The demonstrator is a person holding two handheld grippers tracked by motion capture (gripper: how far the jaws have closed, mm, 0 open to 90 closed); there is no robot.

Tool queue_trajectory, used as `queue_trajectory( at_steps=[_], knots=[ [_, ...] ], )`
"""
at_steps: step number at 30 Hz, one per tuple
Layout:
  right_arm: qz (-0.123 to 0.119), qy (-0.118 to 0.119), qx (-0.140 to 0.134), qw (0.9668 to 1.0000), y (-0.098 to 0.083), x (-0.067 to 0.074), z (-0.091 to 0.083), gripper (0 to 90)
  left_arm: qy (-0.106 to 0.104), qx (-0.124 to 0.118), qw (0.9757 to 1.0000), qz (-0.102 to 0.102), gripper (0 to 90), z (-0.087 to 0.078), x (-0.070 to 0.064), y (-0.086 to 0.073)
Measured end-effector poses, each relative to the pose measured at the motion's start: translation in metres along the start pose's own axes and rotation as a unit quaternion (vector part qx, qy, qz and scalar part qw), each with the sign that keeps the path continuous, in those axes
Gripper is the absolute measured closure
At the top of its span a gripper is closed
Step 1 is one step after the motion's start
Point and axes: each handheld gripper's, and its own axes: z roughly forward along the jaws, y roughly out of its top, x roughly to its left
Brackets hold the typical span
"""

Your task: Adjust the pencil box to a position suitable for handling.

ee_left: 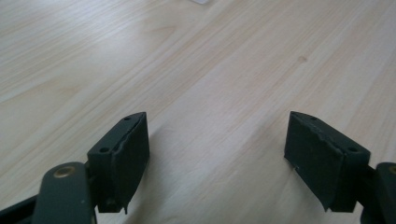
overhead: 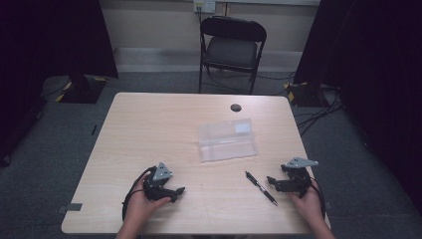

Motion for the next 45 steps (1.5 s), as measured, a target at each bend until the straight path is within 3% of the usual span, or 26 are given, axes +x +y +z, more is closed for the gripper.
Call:
queue_trajectory(
  at_steps=[5,9,21,32,45],
  knots=[
    [0.0,0.0,0.0,1.0,0.0,0.0,0.0,19.7,-0.023,-0.014,0.9996,0.0,25.1,0.004,-0.005,0.012],
    [0.0,0.0,0.0,1.0,0.0,0.0,0.0,19.7,-0.038,-0.015,0.999,0.019,27.9,0.012,-0.012,0.024],
    [-0.001,0.001,0.0,1.0,0.0,0.0,0.0,19.6,-0.055,-0.014,0.9979,0.03,28.3,0.041,-0.017,0.049],
    [-0.001,0.002,0.0,1.0,0.0,0.0,0.0,19.6,-0.063,-0.016,0.9971,0.039,29.0,0.055,-0.02,0.069],
    [-0.001,0.002,0.0,1.0,0.0,0.0,0.0,19.5,-0.055,-0.012,0.9975,0.043,31.7,0.065,-0.013,0.092]
  ],
)
